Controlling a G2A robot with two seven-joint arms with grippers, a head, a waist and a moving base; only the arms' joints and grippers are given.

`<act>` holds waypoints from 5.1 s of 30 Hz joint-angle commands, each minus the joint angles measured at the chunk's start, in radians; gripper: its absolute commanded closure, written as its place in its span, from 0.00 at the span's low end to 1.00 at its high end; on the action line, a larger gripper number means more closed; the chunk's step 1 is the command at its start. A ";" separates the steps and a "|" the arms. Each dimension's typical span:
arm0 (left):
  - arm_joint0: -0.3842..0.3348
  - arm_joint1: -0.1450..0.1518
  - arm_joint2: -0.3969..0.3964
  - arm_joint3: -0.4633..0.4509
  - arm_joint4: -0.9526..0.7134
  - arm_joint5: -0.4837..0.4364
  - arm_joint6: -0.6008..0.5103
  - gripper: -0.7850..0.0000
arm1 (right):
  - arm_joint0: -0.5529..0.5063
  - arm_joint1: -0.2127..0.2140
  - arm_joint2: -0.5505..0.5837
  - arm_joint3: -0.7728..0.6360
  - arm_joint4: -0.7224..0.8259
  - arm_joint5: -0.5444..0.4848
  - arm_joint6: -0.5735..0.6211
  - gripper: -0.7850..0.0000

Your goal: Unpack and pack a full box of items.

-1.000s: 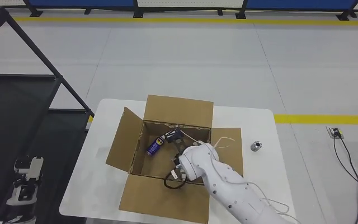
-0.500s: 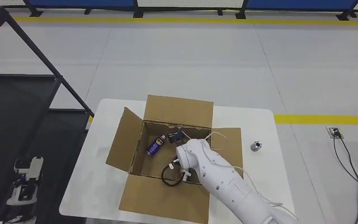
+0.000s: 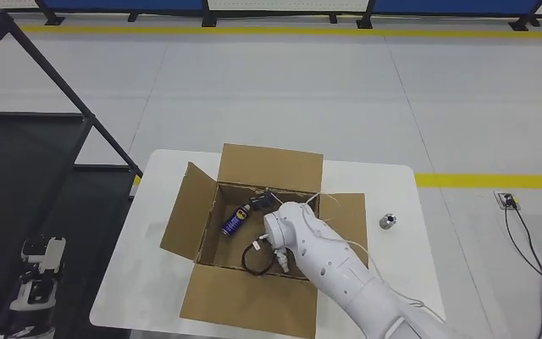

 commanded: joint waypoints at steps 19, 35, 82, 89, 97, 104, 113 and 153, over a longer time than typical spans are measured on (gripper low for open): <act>0.000 0.000 0.000 0.000 0.000 0.000 0.000 0.00 | -0.792 0.215 0.699 -1.408 -0.590 0.172 -0.028 1.00; 0.000 0.000 0.000 0.000 0.000 0.000 0.000 0.00 | -0.636 0.251 1.023 -0.825 -0.441 -0.049 0.156 1.00; 0.000 0.000 0.000 0.000 0.000 0.000 0.000 0.00 | -0.681 0.285 0.806 -1.225 -0.515 -0.029 0.052 0.00; -0.008 0.000 -0.019 0.014 -0.019 0.016 0.009 0.00 | -0.559 0.260 0.495 -1.176 -0.474 -0.164 0.031 0.17; -0.020 0.001 -0.105 0.073 -0.098 0.022 0.008 0.00 | -0.264 0.189 0.222 -0.751 -0.305 -0.235 0.060 0.00; -0.019 0.001 -0.123 0.097 -0.118 0.010 -0.013 0.00 | -0.103 0.096 0.043 -0.387 -0.153 -0.225 -0.117 0.00; -0.018 -0.001 -0.110 0.095 -0.094 -0.001 -0.037 0.00 | -0.022 0.030 -0.019 -0.158 -0.002 -0.365 -0.237 0.00; -0.017 -0.001 -0.108 0.094 -0.091 -0.002 -0.038 0.00 | 0.215 -0.139 -0.246 0.308 -0.155 -0.866 -0.410 0.00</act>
